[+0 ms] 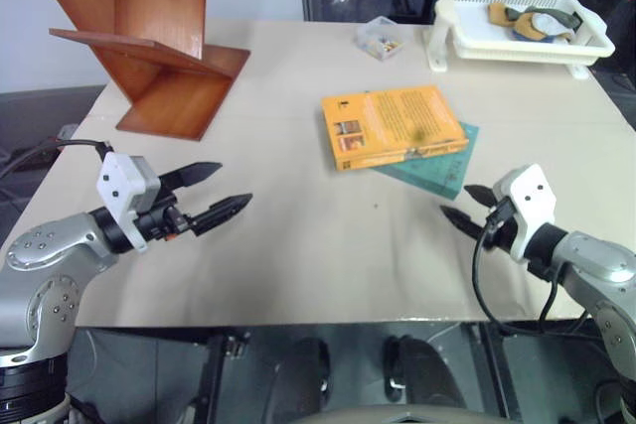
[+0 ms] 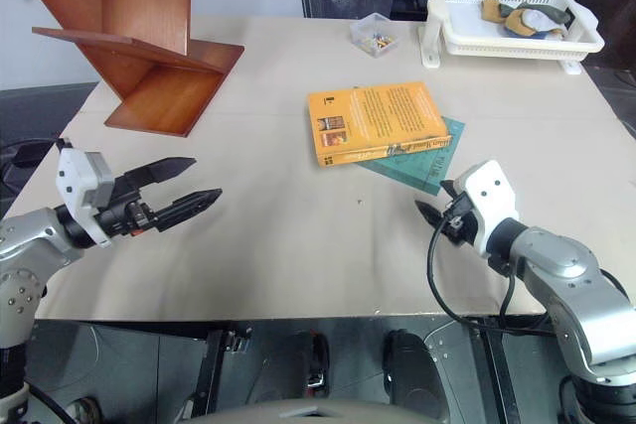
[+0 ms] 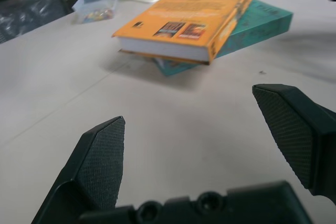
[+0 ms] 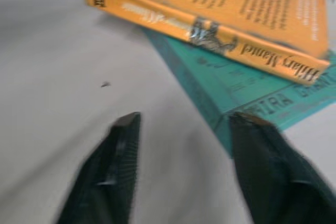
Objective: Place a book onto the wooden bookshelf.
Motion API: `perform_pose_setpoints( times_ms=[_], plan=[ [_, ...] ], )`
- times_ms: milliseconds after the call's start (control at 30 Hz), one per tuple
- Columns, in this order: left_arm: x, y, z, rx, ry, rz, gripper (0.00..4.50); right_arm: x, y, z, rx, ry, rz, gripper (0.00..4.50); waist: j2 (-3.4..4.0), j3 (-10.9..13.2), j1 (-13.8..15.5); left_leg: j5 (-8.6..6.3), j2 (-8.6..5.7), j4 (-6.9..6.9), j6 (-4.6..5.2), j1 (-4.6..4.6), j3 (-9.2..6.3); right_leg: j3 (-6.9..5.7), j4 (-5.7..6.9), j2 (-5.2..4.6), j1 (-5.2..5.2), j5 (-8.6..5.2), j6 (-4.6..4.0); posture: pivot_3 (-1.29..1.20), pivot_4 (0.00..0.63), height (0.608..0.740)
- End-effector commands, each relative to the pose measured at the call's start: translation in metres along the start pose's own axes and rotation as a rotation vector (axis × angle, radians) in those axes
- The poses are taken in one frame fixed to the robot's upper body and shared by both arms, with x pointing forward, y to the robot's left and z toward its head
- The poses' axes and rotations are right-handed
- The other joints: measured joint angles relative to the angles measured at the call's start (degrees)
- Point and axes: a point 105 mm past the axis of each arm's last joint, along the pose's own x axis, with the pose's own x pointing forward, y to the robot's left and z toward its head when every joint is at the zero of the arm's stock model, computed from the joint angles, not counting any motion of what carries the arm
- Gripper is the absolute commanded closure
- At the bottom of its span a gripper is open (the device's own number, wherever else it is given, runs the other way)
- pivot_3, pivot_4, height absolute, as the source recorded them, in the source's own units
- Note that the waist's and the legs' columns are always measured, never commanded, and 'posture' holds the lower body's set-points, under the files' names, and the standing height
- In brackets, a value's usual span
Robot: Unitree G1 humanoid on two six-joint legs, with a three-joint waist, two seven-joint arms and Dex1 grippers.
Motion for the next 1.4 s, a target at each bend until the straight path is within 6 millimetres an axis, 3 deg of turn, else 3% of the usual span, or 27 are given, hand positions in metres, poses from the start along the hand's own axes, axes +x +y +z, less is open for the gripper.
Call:
perform_pose_setpoints(
  times_ms=[33, 67, 133, 267, 400, 600, 900, 1400],
  plan=[
    [0.017, -0.029, 0.025, 0.082, -0.073, -0.130, 0.00, 0.019, -0.056, 0.011, -0.063, 0.019, -0.174, 3.66, -0.01, 0.02, -0.45, 0.00, 0.00, 0.02, 0.00, 0.00, 0.03, 0.01, 0.00, 0.00, 0.00, 0.00, 0.00, 0.00, 0.150, 0.740],
    [0.022, -0.037, 0.030, 0.083, -0.090, -0.169, 0.00, 0.028, -0.073, 0.013, -0.091, 0.045, -0.211, 4.25, 0.02, 0.04, -0.41, 0.00, -0.03, 0.13, 0.02, 0.05, 0.14, 0.09, 0.00, 0.00, 0.02, 0.01, 0.04, 0.00, 0.150, 0.740],
    [0.026, -0.048, 0.035, 0.086, -0.101, -0.225, 0.00, 0.039, -0.100, 0.012, -0.116, 0.106, -0.288, 4.25, 0.03, 0.05, -0.42, 0.02, -0.04, 0.15, 0.04, 0.02, 0.18, 0.12, 0.00, -0.01, 0.00, 0.02, 0.07, 0.00, 0.150, 0.740],
    [0.031, -0.065, 0.040, 0.089, -0.106, -0.311, 0.00, 0.062, -0.131, 0.020, -0.137, 0.130, -0.325, 4.25, 0.05, 0.06, -0.36, 0.04, -0.03, 0.01, 0.00, 0.08, 0.19, 0.18, 0.05, 0.13, -0.01, 0.18, -0.02, 0.00, 0.150, 0.740],
    [0.034, -0.074, 0.039, 0.090, -0.112, -0.316, 0.00, 0.087, -0.142, 0.023, -0.112, 0.125, -0.281, 4.25, 0.06, 0.07, -0.63, 0.18, -0.04, -0.04, -0.22, -0.17, 0.29, 0.37, 0.03, 0.17, -0.31, 0.27, 0.12, 0.00, 0.150, 0.740],
    [0.028, -0.072, 0.030, 0.073, -0.104, -0.244, 0.00, 0.099, -0.128, 0.024, -0.098, 0.120, -0.151, 4.25, 0.09, 0.09, -0.23, 0.17, -0.04, -0.12, -0.22, -0.23, 0.31, 0.37, -0.06, 0.13, -0.32, 0.26, 0.16, 0.00, 0.150, 0.740],
    [0.032, -0.070, 0.024, 0.058, -0.095, -0.232, 0.00, 0.092, -0.107, 0.014, -0.081, 0.136, -0.084, 4.25, 0.11, 0.09, -0.34, 0.18, -0.03, -0.06, -0.23, -0.15, 0.30, 0.34, 0.07, 0.12, -0.30, 0.27, 0.16, 0.00, 0.150, 0.740],
    [0.044, -0.065, 0.016, 0.041, -0.069, -0.243, 0.00, 0.087, -0.056, 0.020, -0.044, 0.090, -0.012, 4.25, 0.11, 0.08, -0.33, 0.18, -0.02, -0.06, -0.23, -0.15, 0.33, 0.35, 0.06, 0.13, -0.30, 0.26, 0.16, 0.00, 0.150, 0.740]
  ],
)
